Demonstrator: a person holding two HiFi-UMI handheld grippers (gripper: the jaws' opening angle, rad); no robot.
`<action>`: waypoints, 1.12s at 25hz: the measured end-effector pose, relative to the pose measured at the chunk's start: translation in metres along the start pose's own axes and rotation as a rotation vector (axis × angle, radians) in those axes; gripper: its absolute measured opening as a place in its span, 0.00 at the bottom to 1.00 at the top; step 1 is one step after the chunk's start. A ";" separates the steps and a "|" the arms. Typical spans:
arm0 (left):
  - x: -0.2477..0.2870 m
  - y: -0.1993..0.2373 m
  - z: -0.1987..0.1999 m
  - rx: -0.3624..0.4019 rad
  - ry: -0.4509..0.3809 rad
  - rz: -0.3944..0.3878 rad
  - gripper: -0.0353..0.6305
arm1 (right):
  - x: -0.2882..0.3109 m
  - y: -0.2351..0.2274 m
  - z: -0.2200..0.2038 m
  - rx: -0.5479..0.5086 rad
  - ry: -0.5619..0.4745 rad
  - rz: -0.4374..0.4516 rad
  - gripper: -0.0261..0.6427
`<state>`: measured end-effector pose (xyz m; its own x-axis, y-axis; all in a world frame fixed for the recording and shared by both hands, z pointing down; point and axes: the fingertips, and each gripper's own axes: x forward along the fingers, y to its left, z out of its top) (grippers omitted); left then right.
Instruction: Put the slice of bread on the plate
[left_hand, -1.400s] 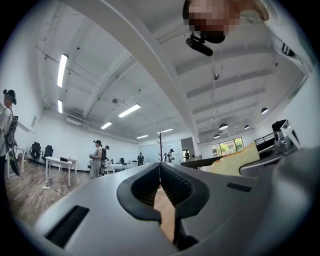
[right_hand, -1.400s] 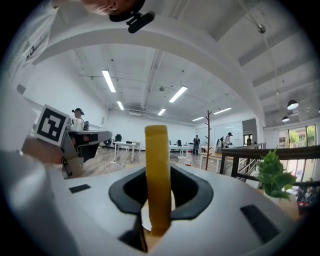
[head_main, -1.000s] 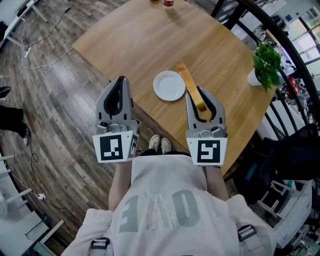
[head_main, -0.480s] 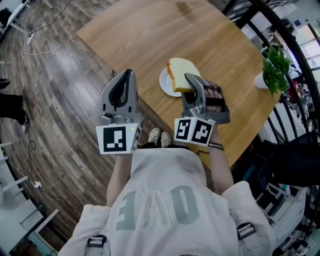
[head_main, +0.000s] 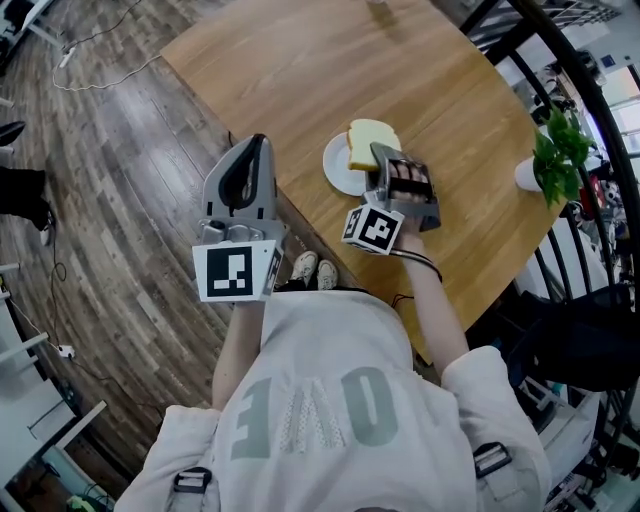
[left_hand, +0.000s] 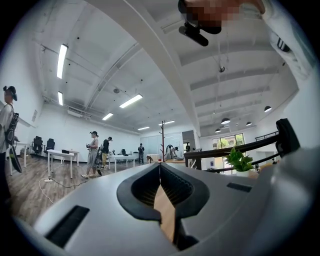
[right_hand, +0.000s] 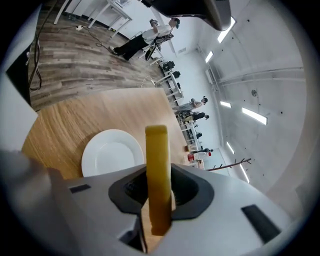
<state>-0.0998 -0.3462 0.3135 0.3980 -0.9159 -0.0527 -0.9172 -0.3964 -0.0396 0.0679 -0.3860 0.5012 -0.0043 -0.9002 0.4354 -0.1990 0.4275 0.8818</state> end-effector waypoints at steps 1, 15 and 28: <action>0.001 0.000 -0.002 0.002 0.003 0.003 0.07 | 0.004 0.004 -0.002 0.006 0.006 -0.004 0.18; 0.002 0.010 -0.007 0.048 0.052 0.032 0.07 | 0.039 0.054 -0.003 0.093 0.028 0.121 0.18; -0.002 0.003 -0.009 0.032 0.038 0.016 0.07 | 0.030 0.064 -0.006 0.255 0.006 0.256 0.46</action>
<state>-0.1029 -0.3464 0.3223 0.3815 -0.9242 -0.0154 -0.9225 -0.3796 -0.0705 0.0606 -0.3849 0.5719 -0.0800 -0.7659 0.6380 -0.4302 0.6039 0.6710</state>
